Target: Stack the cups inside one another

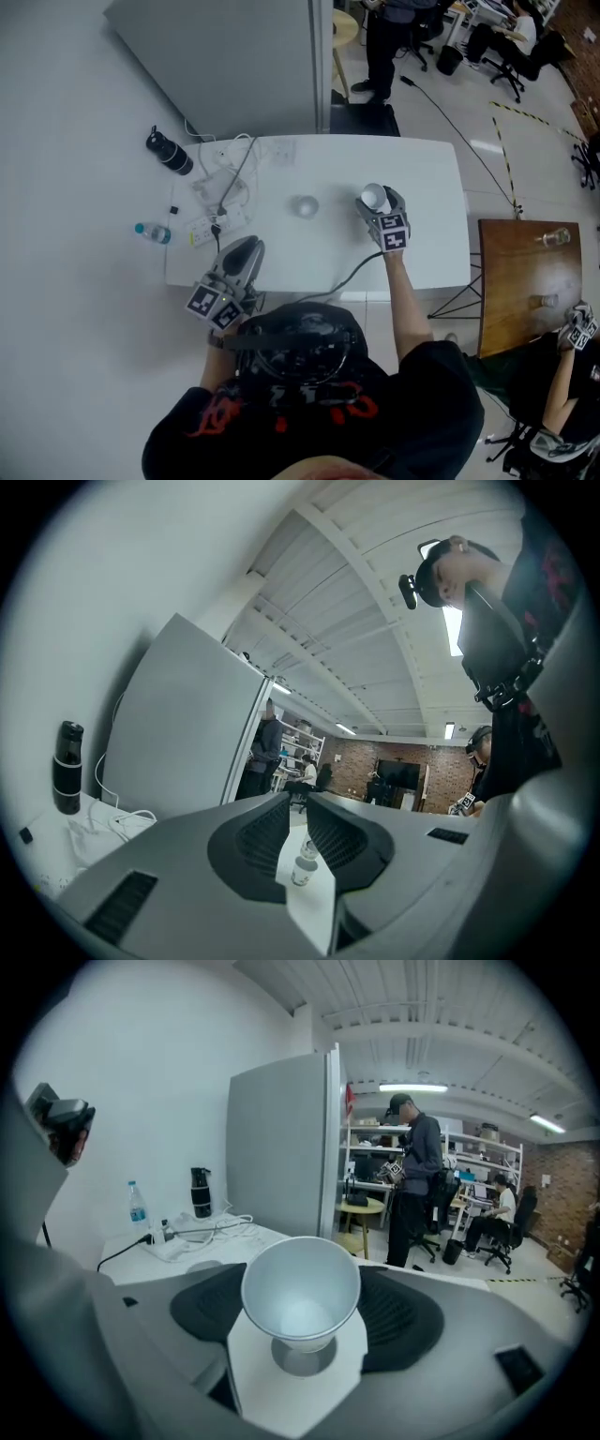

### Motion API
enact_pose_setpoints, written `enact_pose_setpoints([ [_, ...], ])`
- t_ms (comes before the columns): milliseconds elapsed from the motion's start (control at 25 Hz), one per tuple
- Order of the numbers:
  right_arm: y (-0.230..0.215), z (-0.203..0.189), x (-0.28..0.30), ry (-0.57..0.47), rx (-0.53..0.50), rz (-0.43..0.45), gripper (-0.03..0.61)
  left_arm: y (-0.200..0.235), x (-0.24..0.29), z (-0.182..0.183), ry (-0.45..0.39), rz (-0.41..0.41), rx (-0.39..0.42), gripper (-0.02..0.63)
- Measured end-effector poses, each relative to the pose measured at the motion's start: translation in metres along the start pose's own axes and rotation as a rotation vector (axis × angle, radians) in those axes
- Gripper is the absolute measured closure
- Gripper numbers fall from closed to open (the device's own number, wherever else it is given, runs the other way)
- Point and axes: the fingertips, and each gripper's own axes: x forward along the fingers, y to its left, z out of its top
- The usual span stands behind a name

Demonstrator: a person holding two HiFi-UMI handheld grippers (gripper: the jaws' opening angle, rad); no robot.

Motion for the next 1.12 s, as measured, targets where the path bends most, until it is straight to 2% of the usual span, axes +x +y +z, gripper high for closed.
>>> enact_pose_setpoints([
  [280,-0.007,-0.039,0.03,0.103,0.029,0.001,0.198,0.01,-0.01,0.005,-0.007,0.052,0.005,0.554],
  [640,-0.005,-0.061,0.038,0.161,0.06,0.028,0.19,0.011,-0.006,0.007,-0.018,0.049,-0.006,0.554],
  [1000,0.002,-0.062,0.019,0.151,0.136,0.055,0.186,0.008,-0.003,0.004,-0.019,0.025,-0.014,0.554],
  [1120,0.008,-0.047,0.004,0.087,0.149,0.056,0.186,0.008,0.0,0.003,-0.02,0.017,-0.019,0.554],
])
